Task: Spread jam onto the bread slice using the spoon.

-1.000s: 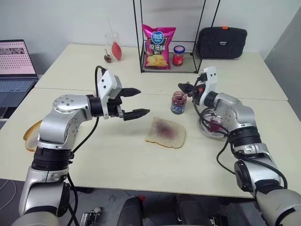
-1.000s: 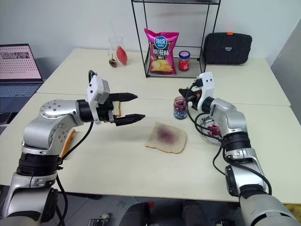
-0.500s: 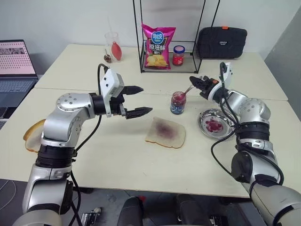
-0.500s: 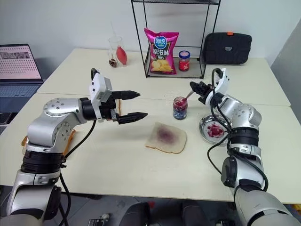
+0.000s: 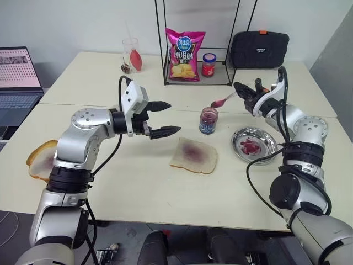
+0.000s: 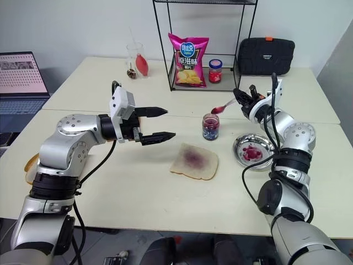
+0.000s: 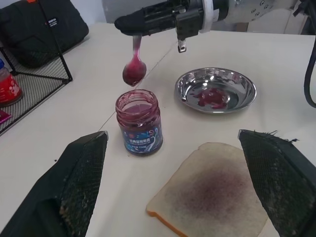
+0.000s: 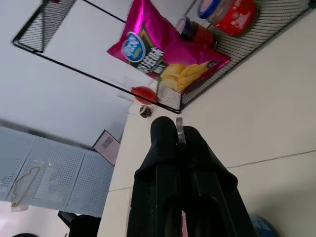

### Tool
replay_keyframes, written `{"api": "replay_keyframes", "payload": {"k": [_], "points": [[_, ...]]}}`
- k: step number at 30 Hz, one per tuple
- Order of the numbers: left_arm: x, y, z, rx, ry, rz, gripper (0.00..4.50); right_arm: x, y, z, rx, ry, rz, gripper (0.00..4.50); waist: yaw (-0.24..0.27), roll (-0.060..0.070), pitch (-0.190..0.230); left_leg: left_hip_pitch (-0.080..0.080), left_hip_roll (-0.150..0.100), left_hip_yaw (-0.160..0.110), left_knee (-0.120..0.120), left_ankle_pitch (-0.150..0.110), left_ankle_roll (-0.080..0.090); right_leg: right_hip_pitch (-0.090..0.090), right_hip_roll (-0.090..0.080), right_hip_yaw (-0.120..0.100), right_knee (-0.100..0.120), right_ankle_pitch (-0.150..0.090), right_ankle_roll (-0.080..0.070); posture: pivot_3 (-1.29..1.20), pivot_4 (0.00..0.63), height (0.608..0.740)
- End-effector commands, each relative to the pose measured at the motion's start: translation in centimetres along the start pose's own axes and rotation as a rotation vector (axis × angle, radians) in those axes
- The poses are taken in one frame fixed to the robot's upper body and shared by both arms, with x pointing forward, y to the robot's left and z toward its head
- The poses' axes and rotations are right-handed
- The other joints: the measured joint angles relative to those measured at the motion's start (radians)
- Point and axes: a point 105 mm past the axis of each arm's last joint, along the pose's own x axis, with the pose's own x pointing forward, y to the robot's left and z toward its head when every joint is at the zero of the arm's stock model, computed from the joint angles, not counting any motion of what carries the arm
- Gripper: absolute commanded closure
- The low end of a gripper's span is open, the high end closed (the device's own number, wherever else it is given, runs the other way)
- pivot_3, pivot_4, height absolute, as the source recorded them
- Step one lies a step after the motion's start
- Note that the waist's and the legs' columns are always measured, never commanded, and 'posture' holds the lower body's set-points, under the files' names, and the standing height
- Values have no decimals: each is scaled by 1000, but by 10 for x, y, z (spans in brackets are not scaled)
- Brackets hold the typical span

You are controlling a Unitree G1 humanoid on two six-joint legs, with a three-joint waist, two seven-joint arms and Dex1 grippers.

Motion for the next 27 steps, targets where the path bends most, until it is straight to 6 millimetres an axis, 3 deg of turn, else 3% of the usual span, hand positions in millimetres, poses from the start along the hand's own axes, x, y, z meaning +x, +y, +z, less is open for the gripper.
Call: {"api": "replay_keyframes", "payload": {"k": [1, 6, 9, 13, 23, 27], "points": [[-18, -6, 9, 21, 19, -16, 85, -11, 61, -15, -209, 54, 185, 4413, -3, 0, 0, 0, 0, 0, 0, 0, 0, 0, 0, 0, 0, 0, 0, 0, 150, 740], [-32, -17, 4, -11, 66, -27, 85, -23, 82, -71, -596, 194, 229, 4413, -4, 0, 0, 0, 1, -2, -1, 0, 0, 0, 1, -1, 0, 0, 0, 0, 150, 740], [-38, -19, 1, -24, 84, -14, 85, -29, 85, -102, -811, 268, 277, 4413, -5, 0, 0, 0, 1, -1, -1, 0, 0, 0, 0, -1, -1, -3, 3, 0, 150, 740], [-43, -26, -3, -46, 112, -29, 85, -33, 80, -129, -1023, 311, 338, 4413, -4, 0, 0, 0, 1, -1, 1, 0, 0, 0, 0, -1, -1, -3, 5, 0, 150, 740], [-55, -41, -11, -91, 187, -87, 85, -35, 77, -138, -1223, 307, 424, 4413, 4, -1, 0, 1, 1, -1, 1, 0, 0, 0, 0, 0, 0, -4, 4, 0, 150, 740], [-54, -40, -11, -88, 186, -81, 85, -36, 79, -137, -1203, 303, 438, 4413, 4, -1, 0, 1, 1, -1, 1, 0, 0, 0, 0, -1, 0, -4, 4, 0, 150, 740]]}}
